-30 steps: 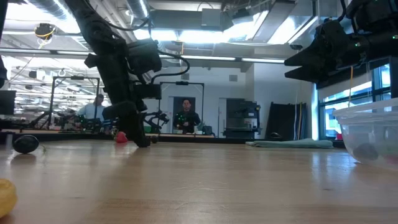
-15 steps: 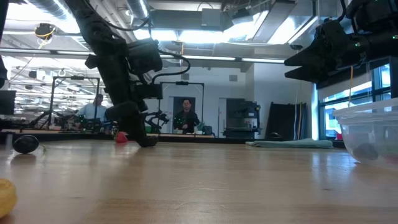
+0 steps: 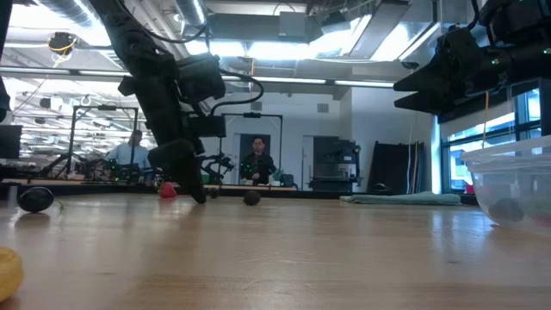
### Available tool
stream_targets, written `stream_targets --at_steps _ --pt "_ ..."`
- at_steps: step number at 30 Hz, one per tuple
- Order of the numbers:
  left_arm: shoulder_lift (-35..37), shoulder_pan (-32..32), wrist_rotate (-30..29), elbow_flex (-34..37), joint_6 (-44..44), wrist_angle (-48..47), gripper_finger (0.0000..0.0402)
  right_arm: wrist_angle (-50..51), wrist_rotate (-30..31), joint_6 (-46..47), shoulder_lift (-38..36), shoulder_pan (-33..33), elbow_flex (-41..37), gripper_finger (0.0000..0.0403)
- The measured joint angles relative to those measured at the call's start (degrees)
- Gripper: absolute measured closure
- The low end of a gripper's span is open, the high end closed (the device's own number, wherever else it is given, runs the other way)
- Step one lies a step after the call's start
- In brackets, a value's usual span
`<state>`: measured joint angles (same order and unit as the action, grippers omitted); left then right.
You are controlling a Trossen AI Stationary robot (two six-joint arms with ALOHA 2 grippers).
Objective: Pick and placing Produce into tupperware
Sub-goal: Put the blackberry into the container
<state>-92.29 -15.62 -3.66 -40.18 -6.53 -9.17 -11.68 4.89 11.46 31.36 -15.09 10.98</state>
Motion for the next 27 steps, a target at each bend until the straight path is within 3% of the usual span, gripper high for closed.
stream_targets --at_steps 7,17,27 --pt "0.0 -0.2 -1.0 0.0 4.5 0.0 0.0360 0.0 0.0 0.0 0.0 0.0 0.0 0.0116" --pt "0.1 0.9 -3.8 0.0 3.4 0.0 0.0283 0.1 0.0 0.0 0.0 0.0 0.0 0.0116" --pt "0.2 1.4 -8.2 -0.1 3.8 0.0 0.0141 0.4 0.0 -0.2 0.0 0.0 0.0 0.0116"
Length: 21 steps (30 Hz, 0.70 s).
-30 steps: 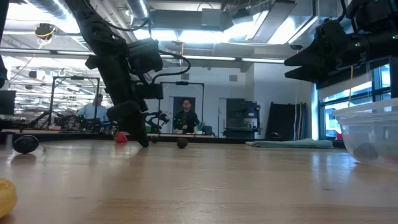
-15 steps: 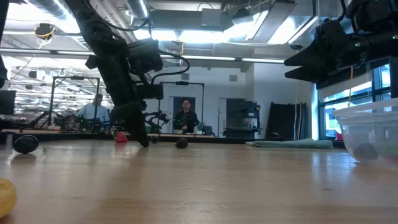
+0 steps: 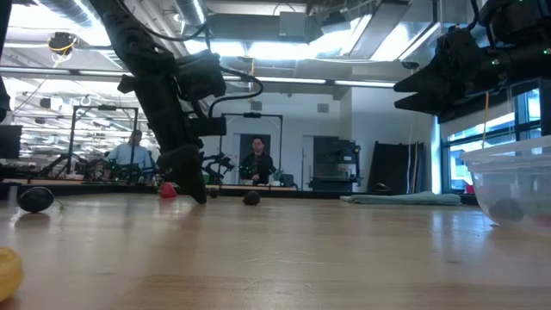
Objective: Pick and placing Produce into tupperware
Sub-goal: Put the blackberry into the container
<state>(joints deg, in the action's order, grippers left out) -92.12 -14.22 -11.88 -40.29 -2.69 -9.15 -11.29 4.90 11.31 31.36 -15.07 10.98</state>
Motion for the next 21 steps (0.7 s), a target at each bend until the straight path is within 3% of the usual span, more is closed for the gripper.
stream_targets --at_steps 7,10,15,21 --pt "0.0 0.1 -0.4 0.0 4.0 3.6 0.0098 0.1 0.0 0.0 0.0 0.0 0.0 0.0116" --pt "0.0 0.1 0.5 0.0 4.0 6.3 0.0098 0.4 0.0 0.0 0.0 0.0 0.0 0.0116" --pt "0.0 0.3 7.0 0.0 4.6 13.3 0.0105 0.8 0.0 0.0 0.0 0.0 0.0 0.0116" --pt "0.0 0.4 7.3 0.0 5.3 20.9 0.0106 2.4 0.0 0.0 0.0 0.0 0.0 0.0116"
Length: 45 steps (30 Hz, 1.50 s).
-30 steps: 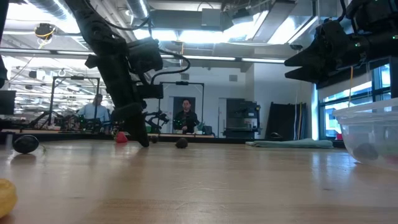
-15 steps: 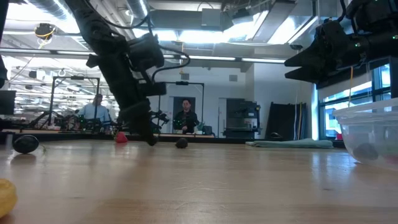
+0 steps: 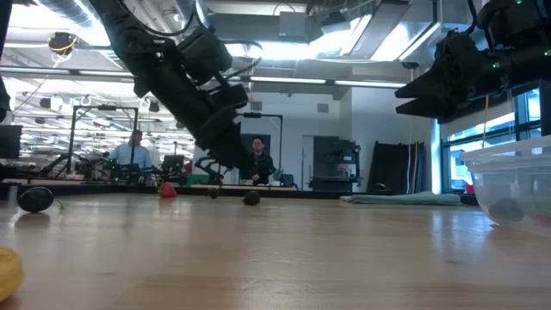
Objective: Pick and placing Produce into tupperware
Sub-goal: Put the blackberry into the container
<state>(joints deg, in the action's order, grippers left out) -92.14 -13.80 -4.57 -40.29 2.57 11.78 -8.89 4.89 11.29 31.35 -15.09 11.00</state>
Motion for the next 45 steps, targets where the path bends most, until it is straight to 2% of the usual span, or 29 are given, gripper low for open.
stream_targets --at_steps 3,9,16,27,32,45 --pt "-0.4 0.0 -0.3 0.0 0.3 4.7 0.0104 1.2 0.0 0.0 0.0 0.0 0.0 0.0116" --pt "-1.6 0.0 -0.2 0.0 0.8 6.0 0.0113 1.4 0.0 -0.4 0.0 0.0 0.0 0.0116" --pt "-6.7 1.0 1.3 0.0 3.0 10.7 0.0115 1.6 0.0 -1.3 0.0 0.0 0.0 0.0116" --pt "-11.7 1.2 1.3 0.3 3.0 10.6 0.0113 1.6 0.0 -1.4 0.0 0.0 0.0 0.0116" --pt "-11.7 1.7 0.8 2.1 3.1 11.1 0.0114 1.6 0.0 -1.4 0.0 0.0 0.0 0.0116" --pt "-11.8 2.2 -0.9 2.4 3.6 13.3 0.0163 1.5 0.0 -1.3 0.0 0.0 0.0 0.0116"
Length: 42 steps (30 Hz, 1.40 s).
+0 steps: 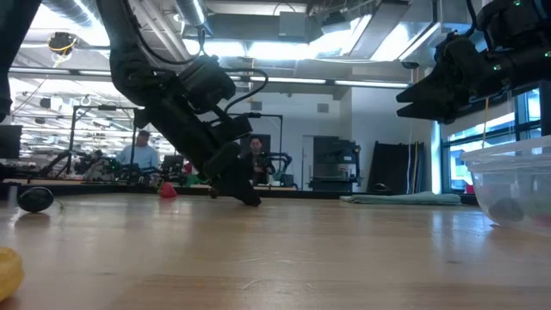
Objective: Pick and placing Produce into tupperware
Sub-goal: Put the blackberry into the container
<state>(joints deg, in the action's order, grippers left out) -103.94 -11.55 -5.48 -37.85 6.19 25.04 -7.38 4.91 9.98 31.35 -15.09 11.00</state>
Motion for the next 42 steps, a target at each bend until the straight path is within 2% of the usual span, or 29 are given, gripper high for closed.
stream_targets --at_steps 18,30,42 --pt "-4.2 2.6 -4.5 -0.1 1.4 4.7 0.0220 0.0 0.1 0.0 0.0 0.0 0.0 0.0116" --pt "-4.4 2.6 -4.3 -0.1 1.2 4.4 0.0316 0.0 0.0 0.3 0.0 0.0 0.0 0.0116" --pt "-3.5 2.6 -5.1 -0.3 1.3 4.3 0.0317 0.0 0.0 0.2 0.0 0.0 0.0 0.0116"
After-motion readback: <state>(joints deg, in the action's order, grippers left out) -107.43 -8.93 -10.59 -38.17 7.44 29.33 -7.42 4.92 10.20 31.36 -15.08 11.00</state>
